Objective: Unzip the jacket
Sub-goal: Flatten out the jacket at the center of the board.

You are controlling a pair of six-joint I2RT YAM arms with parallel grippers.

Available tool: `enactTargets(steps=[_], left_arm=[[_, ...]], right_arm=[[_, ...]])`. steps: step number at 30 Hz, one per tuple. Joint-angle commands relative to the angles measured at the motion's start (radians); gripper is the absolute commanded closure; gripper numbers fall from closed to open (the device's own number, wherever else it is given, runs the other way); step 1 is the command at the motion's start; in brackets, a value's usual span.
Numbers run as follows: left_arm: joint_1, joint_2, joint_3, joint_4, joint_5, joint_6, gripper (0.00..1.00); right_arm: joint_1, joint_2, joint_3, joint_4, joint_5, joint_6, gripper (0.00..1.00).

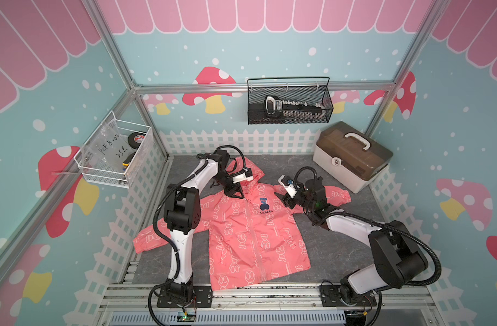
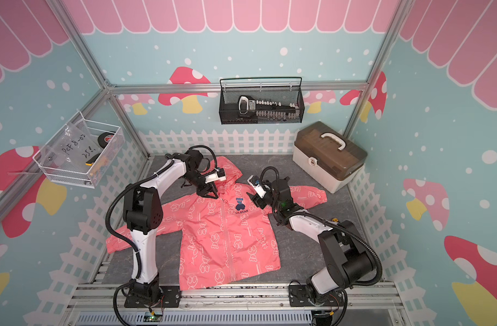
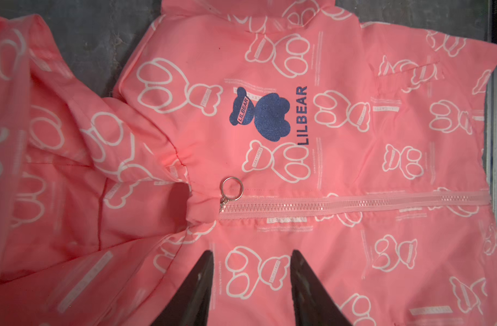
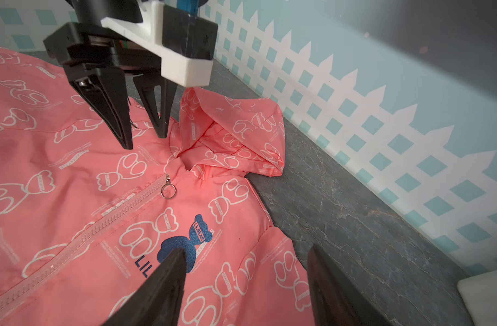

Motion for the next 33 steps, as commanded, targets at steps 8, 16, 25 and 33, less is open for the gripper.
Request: enactTargets(steps=[8, 16, 25, 33], left_arm=[[0.014, 0.064, 0.055, 0.074, -0.120, 0.126, 0.56], [0.001, 0.108, 0.107, 0.087, -0.172, 0.200, 0.56], [-0.002, 0.149, 0.144, 0.068, -0.205, 0.253, 0.53], [-0.032, 0.188, 0.151, 0.055, -0.246, 0.272, 0.53]], right_arm=[[0.008, 0.012, 0.024, -0.030, -0.011, -0.034, 0.32], [0.008, 0.023, 0.043, -0.076, -0.036, -0.053, 0.24], [0.008, 0.021, 0.048, -0.085, -0.055, -0.057, 0.25], [0.008, 0.029, 0.060, -0.109, -0.080, -0.064, 0.26]])
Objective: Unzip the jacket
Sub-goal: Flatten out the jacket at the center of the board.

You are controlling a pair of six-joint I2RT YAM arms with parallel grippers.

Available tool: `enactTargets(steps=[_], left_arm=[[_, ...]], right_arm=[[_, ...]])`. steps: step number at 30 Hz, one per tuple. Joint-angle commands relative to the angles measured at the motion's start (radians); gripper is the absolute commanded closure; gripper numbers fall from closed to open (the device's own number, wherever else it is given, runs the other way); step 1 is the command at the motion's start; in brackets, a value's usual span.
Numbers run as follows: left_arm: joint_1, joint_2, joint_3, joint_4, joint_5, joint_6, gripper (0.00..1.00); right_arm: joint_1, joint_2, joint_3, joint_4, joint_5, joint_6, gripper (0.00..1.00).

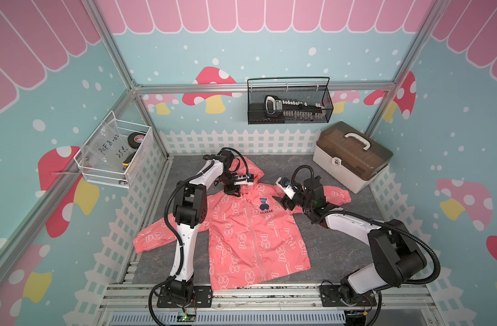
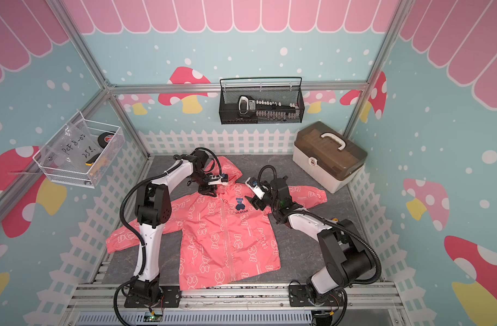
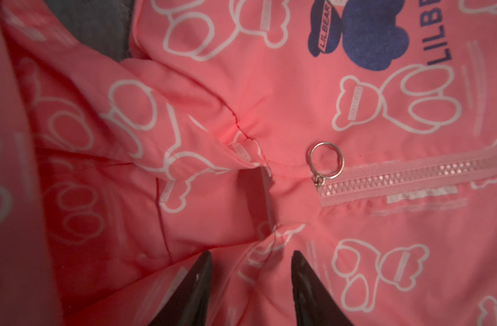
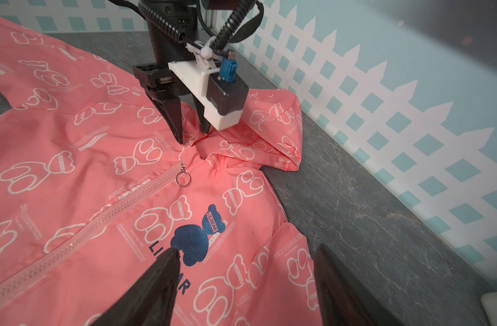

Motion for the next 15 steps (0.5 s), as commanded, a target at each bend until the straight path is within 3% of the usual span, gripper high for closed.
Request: enactTargets(steps=[1, 10, 13, 15], left_arm=[[-0.015, 0.029, 0.030, -0.025, -0.019, 0.061, 0.54], [-0.022, 0.057, 0.073, -0.020, -0.025, 0.049, 0.70], [-0.025, 0.068, 0.081, 0.006, -0.049, 0.043, 0.92], [-0.029, 0.074, 0.085, 0.029, -0.069, 0.044, 1.00]], right_arm=[[0.004, 0.015, 0.025, -0.018, -0.027, -0.018, 0.26], [0.004, 0.033, 0.037, -0.031, -0.030, -0.027, 0.26], [0.004, 0.032, 0.037, -0.031, -0.015, -0.031, 0.27], [0.004, 0.036, 0.038, -0.031, -0.005, -0.032, 0.28]])
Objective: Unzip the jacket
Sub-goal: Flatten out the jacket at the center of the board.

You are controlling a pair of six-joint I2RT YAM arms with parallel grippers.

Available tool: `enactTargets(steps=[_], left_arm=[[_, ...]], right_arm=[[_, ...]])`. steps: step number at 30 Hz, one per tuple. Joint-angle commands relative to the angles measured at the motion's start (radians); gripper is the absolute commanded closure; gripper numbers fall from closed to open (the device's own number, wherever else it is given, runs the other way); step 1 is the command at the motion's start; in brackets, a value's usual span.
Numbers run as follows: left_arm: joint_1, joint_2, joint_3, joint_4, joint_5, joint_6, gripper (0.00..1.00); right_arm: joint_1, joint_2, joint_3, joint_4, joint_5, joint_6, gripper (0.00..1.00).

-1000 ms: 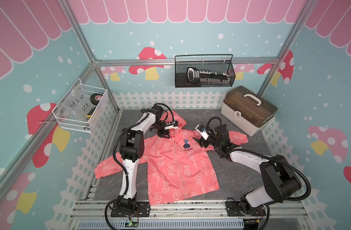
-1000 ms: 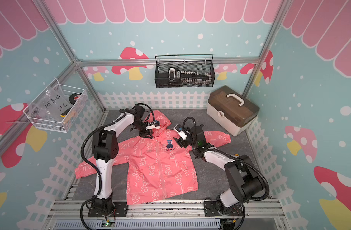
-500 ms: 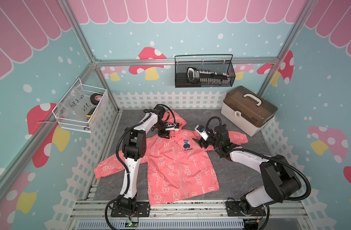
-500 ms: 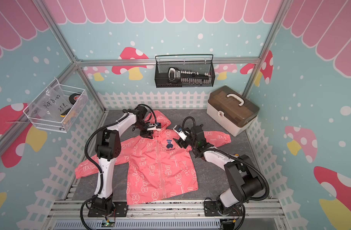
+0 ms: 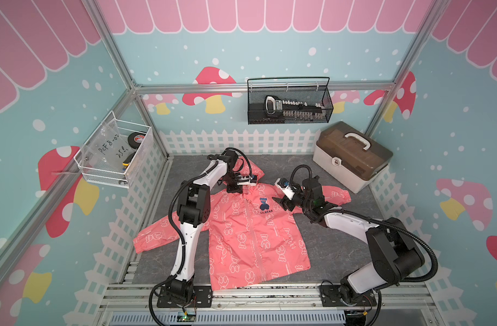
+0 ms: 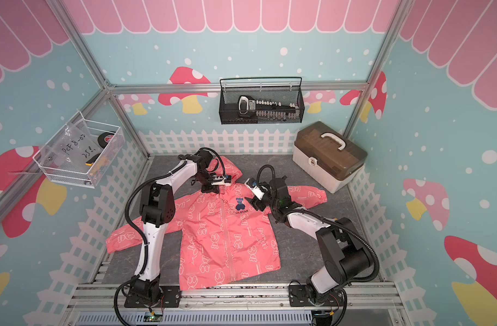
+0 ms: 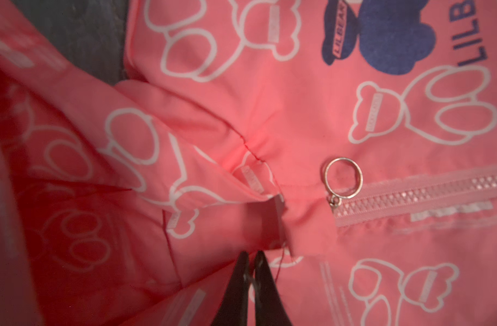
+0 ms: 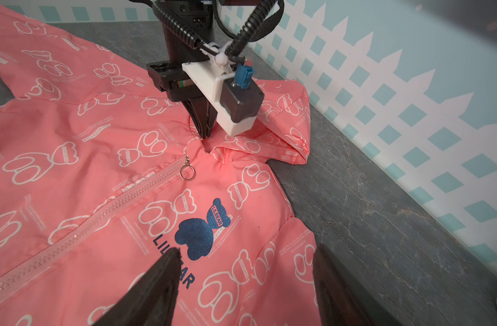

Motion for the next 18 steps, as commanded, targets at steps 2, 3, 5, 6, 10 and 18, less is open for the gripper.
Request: enactTargets(steps=[2, 3, 5, 6, 10, 18], left_arm=[[-0.014, 0.038, 0.033, 0.032, -0.043, 0.035, 1.00], [-0.015, 0.040, 0.038, 0.031, -0.045, 0.036, 1.00], [-0.019, 0.034, 0.037, 0.024, -0.051, 0.045, 0.99], [-0.018, 0.028, 0.033, 0.020, -0.051, 0.049, 0.94], [-0.011, -0.010, 0.009, 0.008, -0.035, 0.051, 0.74], [-0.016, -0.064, -0.025, -0.029, -0.054, 0.124, 0.69]], right_arm=[[0.004, 0.021, 0.032, -0.008, 0.000, -0.024, 0.27], [0.004, 0.022, 0.032, -0.009, 0.000, -0.025, 0.28], [0.004, 0.026, 0.032, -0.010, 0.001, -0.028, 0.27], [0.004, 0.027, 0.032, -0.012, 0.003, -0.030, 0.27], [0.004, 0.032, 0.033, -0.012, 0.005, -0.032, 0.27], [0.004, 0.028, 0.038, -0.020, 0.006, -0.029, 0.27]])
